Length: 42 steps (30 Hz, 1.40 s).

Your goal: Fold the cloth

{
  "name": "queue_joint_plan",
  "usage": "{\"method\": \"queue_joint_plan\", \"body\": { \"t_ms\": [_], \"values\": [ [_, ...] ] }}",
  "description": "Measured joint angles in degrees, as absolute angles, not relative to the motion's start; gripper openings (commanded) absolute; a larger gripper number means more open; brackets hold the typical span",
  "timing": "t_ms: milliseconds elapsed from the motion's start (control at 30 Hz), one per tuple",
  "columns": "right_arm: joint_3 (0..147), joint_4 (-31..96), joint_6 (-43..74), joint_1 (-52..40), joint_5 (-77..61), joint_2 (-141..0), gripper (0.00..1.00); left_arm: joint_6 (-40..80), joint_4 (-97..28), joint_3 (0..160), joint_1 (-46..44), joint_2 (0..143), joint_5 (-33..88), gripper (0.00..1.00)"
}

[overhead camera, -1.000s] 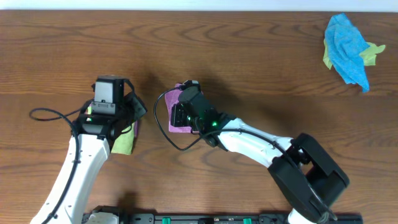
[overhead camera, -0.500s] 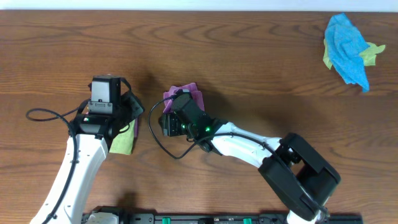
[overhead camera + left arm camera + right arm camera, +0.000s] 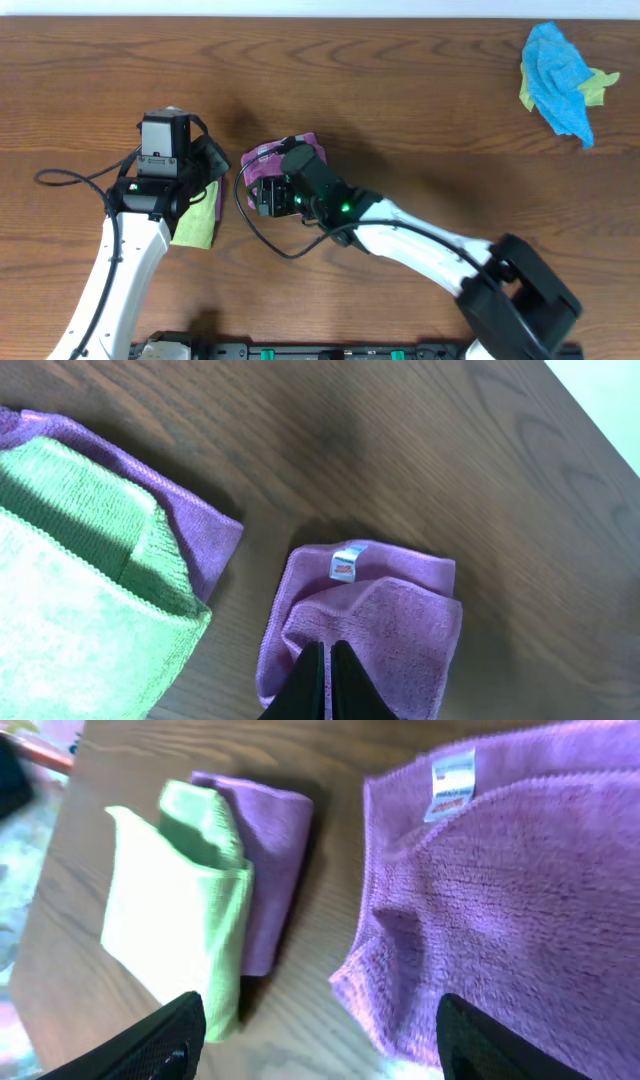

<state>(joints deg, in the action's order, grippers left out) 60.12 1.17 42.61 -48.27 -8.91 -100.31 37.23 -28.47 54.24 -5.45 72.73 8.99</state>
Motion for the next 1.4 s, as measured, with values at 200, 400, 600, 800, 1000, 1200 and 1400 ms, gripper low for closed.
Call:
{"method": "queue_joint_plan", "body": {
  "t_ms": [200, 400, 600, 800, 1000, 1200, 1400],
  "values": [
    [60.2, 5.6, 41.6, -47.4, -8.0, -97.4, 0.77, 37.2, -28.5, 54.3, -5.5, 72.7, 9.0, 0.06],
    [60.2, 7.8, 41.3, -47.1, -7.4, -97.4, 0.77, 37.3, -28.5, 54.3, -5.5, 72.7, 9.0, 0.06],
    [60.2, 10.2, 40.3, -46.4, -6.8, -96.3, 0.99, 37.3, -30.4, 54.3, -5.5, 72.7, 10.3, 0.06],
    [60.4, 26.7, 33.2, -39.1, -5.8, -79.6, 0.99, 37.3, -33.3, 54.3, -5.4, 72.0, 11.9, 0.28],
    [60.7, 43.8, 28.1, -33.4, -3.7, -64.8, 0.99, 37.0, -34.7, 54.4, -5.4, 70.4, 13.4, 0.33],
    [54.8, 49.2, 27.0, -33.2, 0.7, -47.9, 0.99, 37.0, -37.2, 54.5, -5.4, 69.4, 15.5, 0.34],
    [40.2, 49.9, 30.5, -33.1, 2.9, -25.5, 0.99, 35.7, -40.1, 54.5, -5.4, 66.0, 16.2, 0.33]
  ]
}}
